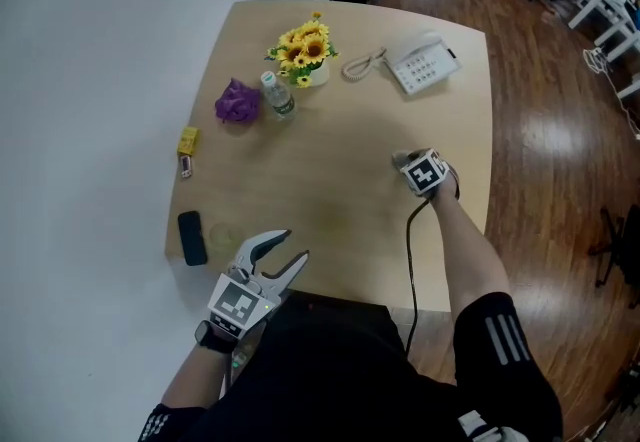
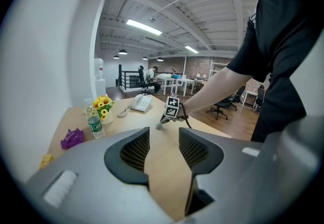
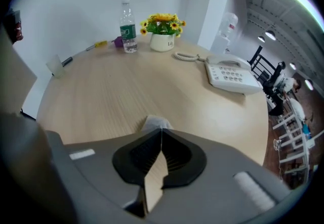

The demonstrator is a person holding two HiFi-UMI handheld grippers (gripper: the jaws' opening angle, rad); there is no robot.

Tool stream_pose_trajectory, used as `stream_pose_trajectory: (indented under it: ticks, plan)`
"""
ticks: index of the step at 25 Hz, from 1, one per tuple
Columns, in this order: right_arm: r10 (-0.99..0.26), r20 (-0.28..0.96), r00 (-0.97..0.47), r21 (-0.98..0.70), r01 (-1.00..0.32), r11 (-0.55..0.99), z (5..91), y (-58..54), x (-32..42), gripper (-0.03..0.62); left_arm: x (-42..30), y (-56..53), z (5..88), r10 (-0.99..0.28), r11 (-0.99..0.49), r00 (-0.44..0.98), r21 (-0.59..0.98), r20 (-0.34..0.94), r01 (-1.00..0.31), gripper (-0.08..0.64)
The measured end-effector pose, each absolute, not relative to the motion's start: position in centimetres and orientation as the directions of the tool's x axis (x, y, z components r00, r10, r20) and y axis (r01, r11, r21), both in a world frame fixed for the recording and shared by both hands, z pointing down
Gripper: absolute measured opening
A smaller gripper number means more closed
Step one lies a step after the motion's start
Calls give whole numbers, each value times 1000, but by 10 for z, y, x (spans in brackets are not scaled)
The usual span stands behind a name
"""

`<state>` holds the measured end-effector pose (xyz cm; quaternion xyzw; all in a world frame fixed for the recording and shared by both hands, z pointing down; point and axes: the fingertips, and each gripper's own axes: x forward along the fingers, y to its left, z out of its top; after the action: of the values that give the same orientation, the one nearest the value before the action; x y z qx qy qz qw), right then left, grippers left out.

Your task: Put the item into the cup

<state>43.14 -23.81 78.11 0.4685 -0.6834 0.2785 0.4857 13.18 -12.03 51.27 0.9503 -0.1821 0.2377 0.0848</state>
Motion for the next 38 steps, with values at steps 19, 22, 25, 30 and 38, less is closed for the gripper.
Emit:
stream_pose_trajectory:
  ticks: [19,22,25,30,38]
  plan:
    - [-404,913,-62,145,-875,462,778,-253,426,193,86,-109,517,-390,-876,774,58,499,-479,175]
    - [-385,922,-51,142,-879,456,782,-250,425,80,77,-107,518,-407,-864,761,58,505,-501,175]
    - [-409,911,-58,145,-882,448,777,-253,423,9,72,-107,517,-424,-853,753,57,503,-519,175]
    - [-488,860,-149,83,-902,423,748,-265,405,9,67,-111,508,-449,-842,754,57,479,-537,175]
    - [-605,721,-338,39,-852,522,657,-275,305,9,20,-117,506,-496,-818,740,43,453,-574,175]
